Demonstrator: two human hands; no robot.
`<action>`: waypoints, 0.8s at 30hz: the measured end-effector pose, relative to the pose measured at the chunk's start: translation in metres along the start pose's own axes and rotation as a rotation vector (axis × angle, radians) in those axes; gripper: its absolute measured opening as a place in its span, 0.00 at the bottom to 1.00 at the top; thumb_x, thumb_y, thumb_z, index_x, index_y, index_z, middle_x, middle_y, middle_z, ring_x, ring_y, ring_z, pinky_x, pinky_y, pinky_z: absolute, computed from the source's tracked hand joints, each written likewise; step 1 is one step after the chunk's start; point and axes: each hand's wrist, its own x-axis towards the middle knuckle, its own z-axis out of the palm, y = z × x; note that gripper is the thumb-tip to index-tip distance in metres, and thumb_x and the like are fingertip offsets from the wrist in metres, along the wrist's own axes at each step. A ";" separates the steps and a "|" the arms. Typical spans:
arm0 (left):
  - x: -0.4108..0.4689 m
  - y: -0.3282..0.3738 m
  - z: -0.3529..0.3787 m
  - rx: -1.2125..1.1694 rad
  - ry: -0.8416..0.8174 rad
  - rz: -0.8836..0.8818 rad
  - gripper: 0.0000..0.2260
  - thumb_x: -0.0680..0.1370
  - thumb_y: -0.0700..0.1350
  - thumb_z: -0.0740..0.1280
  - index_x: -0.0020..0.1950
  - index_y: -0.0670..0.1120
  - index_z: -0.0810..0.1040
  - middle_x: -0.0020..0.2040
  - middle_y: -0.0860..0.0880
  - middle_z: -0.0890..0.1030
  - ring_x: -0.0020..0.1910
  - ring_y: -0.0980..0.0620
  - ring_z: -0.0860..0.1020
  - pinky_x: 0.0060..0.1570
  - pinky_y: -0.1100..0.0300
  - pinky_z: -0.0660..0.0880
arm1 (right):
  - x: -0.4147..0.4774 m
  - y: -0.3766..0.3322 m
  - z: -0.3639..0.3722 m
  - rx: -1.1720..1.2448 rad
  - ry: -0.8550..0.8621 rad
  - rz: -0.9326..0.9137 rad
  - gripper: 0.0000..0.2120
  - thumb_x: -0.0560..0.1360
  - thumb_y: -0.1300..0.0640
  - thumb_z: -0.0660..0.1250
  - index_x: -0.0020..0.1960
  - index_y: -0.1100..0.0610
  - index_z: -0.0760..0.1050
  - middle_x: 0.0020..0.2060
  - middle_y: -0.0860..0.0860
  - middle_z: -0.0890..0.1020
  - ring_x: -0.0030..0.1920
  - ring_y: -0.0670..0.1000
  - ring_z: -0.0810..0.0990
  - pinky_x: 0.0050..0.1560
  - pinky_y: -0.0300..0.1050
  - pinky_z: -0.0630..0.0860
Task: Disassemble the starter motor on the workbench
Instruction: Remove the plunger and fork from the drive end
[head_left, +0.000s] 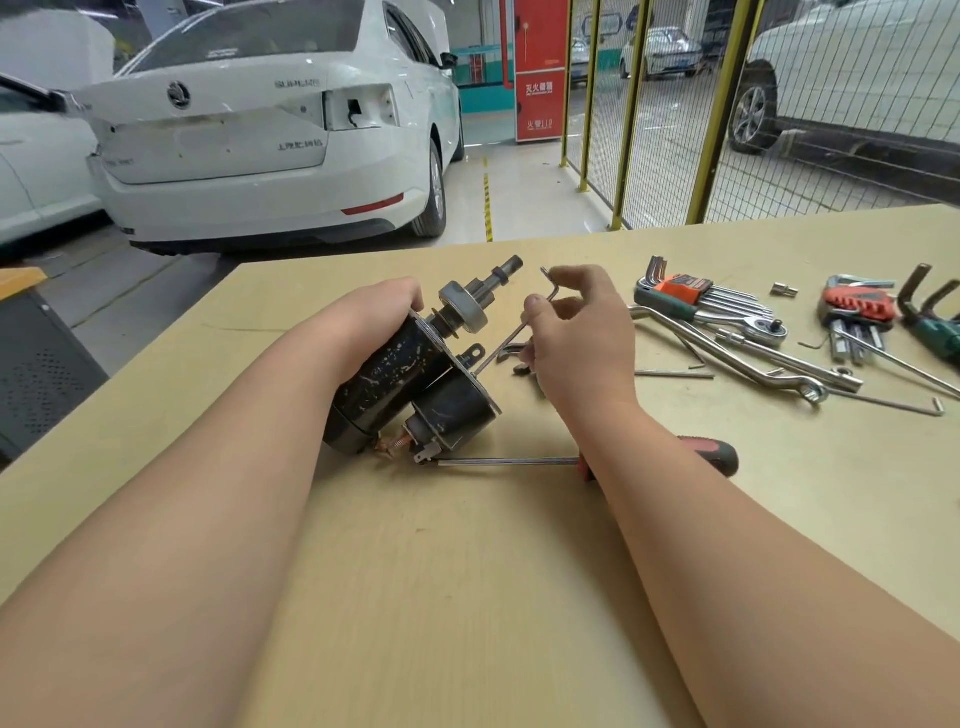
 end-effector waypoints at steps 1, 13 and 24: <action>0.000 0.000 0.000 0.007 0.004 0.005 0.11 0.79 0.52 0.55 0.48 0.47 0.72 0.44 0.43 0.75 0.43 0.47 0.73 0.36 0.55 0.66 | 0.001 -0.001 0.001 -0.063 0.011 -0.039 0.08 0.76 0.56 0.66 0.54 0.50 0.71 0.37 0.43 0.79 0.31 0.44 0.80 0.33 0.35 0.73; 0.006 -0.006 0.000 0.064 0.022 0.045 0.11 0.78 0.53 0.56 0.49 0.47 0.73 0.46 0.44 0.76 0.43 0.47 0.74 0.35 0.56 0.65 | 0.013 -0.010 0.000 -0.379 -0.035 -0.077 0.14 0.74 0.56 0.63 0.60 0.52 0.74 0.51 0.49 0.76 0.35 0.41 0.74 0.39 0.37 0.66; 0.007 -0.006 0.000 0.096 0.032 0.048 0.11 0.79 0.52 0.56 0.51 0.47 0.73 0.46 0.44 0.76 0.43 0.47 0.74 0.35 0.56 0.65 | 0.016 -0.011 -0.006 -0.417 0.143 -0.209 0.10 0.77 0.52 0.61 0.44 0.58 0.75 0.35 0.50 0.78 0.39 0.51 0.74 0.38 0.43 0.65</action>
